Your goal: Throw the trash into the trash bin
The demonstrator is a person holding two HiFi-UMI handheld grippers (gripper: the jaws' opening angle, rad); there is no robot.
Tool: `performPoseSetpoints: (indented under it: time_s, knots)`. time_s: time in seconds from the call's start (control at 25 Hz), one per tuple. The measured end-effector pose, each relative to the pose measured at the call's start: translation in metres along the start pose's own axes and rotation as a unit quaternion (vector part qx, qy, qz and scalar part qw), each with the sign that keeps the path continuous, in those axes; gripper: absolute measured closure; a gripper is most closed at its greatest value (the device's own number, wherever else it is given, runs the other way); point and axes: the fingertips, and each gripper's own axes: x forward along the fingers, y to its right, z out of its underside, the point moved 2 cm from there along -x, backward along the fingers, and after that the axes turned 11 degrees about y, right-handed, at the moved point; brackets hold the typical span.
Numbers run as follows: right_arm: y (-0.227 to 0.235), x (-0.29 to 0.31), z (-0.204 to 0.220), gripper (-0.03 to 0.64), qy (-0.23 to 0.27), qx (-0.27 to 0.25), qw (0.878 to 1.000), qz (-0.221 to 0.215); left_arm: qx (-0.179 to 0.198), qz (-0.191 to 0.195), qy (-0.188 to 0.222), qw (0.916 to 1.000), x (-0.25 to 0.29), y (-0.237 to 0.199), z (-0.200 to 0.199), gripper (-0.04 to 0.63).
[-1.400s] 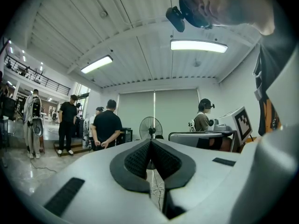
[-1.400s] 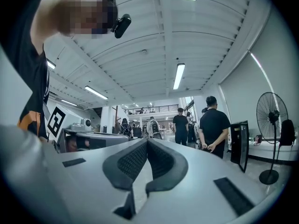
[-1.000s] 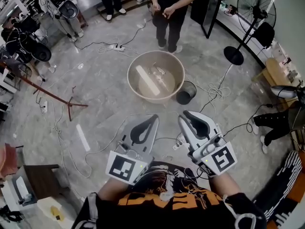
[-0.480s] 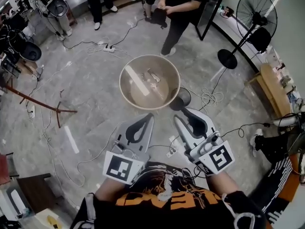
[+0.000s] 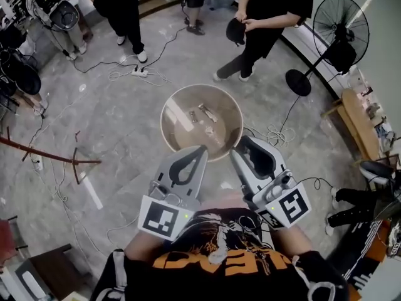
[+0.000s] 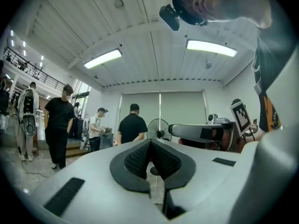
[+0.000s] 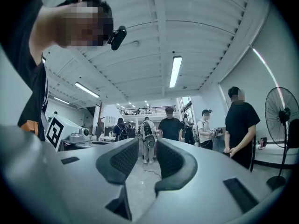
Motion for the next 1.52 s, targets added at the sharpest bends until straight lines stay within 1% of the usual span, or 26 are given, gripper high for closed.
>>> performPoseSetpoints:
  time_s: [0.12, 0.36, 0.52, 0.72, 0.84, 0.96, 1.12, 1.24, 1.44, 1.52]
  knots:
    - [0.011, 0.009, 0.004, 0.482, -0.011, 0.0, 1.0, 0.001, -0.012, -0.009, -0.001, 0.9999, 0.007, -0.012, 0.002, 0.572]
    - [0.04, 0.027, 0.016, 0.48, -0.014, 0.005, 1.0, 0.008, -0.015, -0.007, -0.011, 0.9998, 0.031, -0.029, 0.013, 0.572]
    - [0.074, 0.047, 0.03, 0.479, -0.013, 0.011, 1.0, 0.007, -0.019, -0.014, -0.014, 0.9996, 0.066, -0.053, 0.024, 0.572]
    - [0.132, 0.071, 0.055, 0.474, -0.006, 0.037, 0.999, 0.007, -0.004, -0.022, -0.023, 0.9995, 0.12, -0.082, 0.042, 0.572]
    - [0.17, 0.087, 0.062, 0.472, 0.005, 0.04, 0.999, -0.001, 0.006, -0.03, -0.02, 0.9993, 0.158, -0.095, 0.048, 0.572]
    - [0.203, 0.104, 0.074, 0.471, 0.013, 0.064, 0.998, -0.007, 0.026, -0.045, -0.027, 0.9983, 0.186, -0.108, 0.055, 0.572]
    - [0.238, 0.13, 0.096, 0.471, 0.008, 0.063, 0.998, -0.029, 0.044, -0.069, -0.038, 0.9959, 0.21, -0.135, 0.075, 0.572]
    - [0.25, 0.141, 0.108, 0.471, -0.003, 0.067, 0.997, -0.027, 0.037, -0.083, -0.052, 0.9945, 0.218, -0.156, 0.093, 0.572]
    - [0.266, 0.156, 0.133, 0.471, -0.028, 0.056, 0.998, -0.011, 0.013, -0.075, -0.07, 0.9946, 0.23, -0.177, 0.122, 0.572]
    - [0.27, 0.164, 0.15, 0.472, -0.042, 0.052, 0.998, -0.007, 0.007, -0.074, -0.08, 0.9941, 0.232, -0.191, 0.138, 0.572]
